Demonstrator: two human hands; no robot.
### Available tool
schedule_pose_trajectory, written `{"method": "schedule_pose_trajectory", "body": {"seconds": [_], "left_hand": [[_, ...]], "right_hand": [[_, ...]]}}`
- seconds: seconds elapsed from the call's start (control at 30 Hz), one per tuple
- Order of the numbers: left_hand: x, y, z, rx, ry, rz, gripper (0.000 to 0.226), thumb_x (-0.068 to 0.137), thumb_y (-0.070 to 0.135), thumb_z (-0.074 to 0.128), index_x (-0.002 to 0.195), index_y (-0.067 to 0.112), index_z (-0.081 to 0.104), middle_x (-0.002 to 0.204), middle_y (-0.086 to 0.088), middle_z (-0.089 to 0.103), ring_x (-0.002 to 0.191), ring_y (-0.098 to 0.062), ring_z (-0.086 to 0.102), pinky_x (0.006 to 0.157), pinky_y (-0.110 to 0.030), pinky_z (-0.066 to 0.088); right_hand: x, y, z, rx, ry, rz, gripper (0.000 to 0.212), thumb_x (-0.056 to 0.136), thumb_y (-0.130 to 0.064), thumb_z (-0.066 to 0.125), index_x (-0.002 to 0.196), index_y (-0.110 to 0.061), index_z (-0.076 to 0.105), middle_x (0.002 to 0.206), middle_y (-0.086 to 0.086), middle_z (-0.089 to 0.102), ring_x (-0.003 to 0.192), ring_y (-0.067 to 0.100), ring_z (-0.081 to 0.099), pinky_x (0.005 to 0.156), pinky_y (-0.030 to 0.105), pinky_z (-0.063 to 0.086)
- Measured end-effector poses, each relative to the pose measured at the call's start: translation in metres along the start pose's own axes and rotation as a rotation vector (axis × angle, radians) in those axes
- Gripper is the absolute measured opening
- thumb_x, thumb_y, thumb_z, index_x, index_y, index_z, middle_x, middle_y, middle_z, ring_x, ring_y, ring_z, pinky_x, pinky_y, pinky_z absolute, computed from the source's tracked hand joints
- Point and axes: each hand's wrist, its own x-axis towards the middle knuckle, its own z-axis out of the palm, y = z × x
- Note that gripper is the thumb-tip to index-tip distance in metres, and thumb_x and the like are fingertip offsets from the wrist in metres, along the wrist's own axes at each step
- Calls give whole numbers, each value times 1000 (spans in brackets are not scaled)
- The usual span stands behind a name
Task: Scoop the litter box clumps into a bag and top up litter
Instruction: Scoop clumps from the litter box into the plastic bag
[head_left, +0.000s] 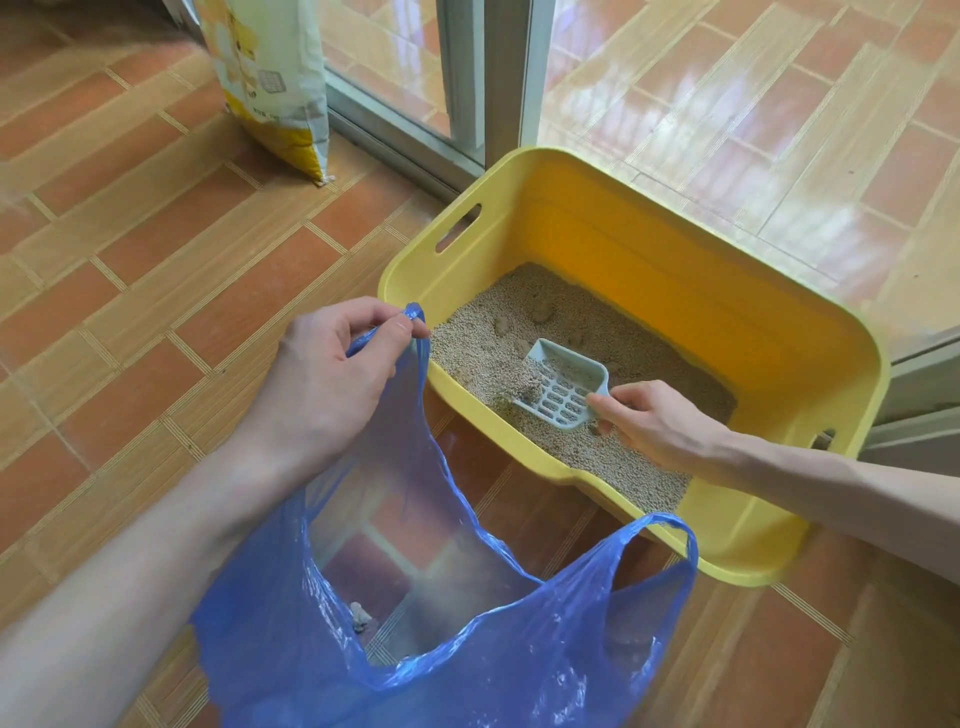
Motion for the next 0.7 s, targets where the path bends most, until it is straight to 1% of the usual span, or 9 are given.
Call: {"method": "schedule_pose_trajectory", "body": {"seconds": [0.07,0.13,0.23,0.33,0.4,0.53,0.7], "left_hand": [[0,0,0,9,-3,6,23,101,34,58,92,24,77,51,12,36,45,-9,30,49,-24,23],[0,-1,1,10,-5,9,23,102,32,58,92,24,77,53,10,36,46,-11,29,48,-25,22],[0,1,1,-21,-5,15,26,93,43,57,91,26,78,57,3,36,51,-16,29,52,-29,22],[0,2,0,-19,-2,25,27,91,44,56,90,28,77,58,1,36,50,-15,29,51,-28,22],[0,2,0,-19,-4,24,27,91,44,56,91,28,77,58,1,36,50,-15,28,51,-28,22],[1,1,1,-26,-10,17,26,95,41,56,92,26,77,58,0,35,51,-17,27,52,-29,20],[3,1,3,5,0,7,23,103,29,58,92,23,77,53,9,35,49,-14,28,50,-27,22]], "right_hand": [[0,-1,1,90,-25,48,49,102,-49,50,83,-8,69,54,-8,50,42,8,38,42,23,33],[-2,-2,1,193,-45,94,49,102,-48,51,87,-5,69,52,-9,45,41,8,34,39,21,31],[-3,-5,2,272,-65,106,47,102,-49,51,86,-8,67,52,-10,43,42,8,30,40,22,28],[-3,-5,3,298,-72,100,47,102,-49,51,86,-8,67,52,-9,42,43,9,29,40,22,26],[-1,-3,3,320,-54,105,48,102,-48,52,90,-4,67,53,-9,43,43,9,29,40,22,26],[1,-2,2,320,-61,94,50,102,-48,52,92,-2,68,53,-9,45,43,9,31,40,22,27],[0,-4,3,271,-45,42,51,102,-50,51,90,-3,68,56,-6,47,43,9,33,40,23,30]]}}
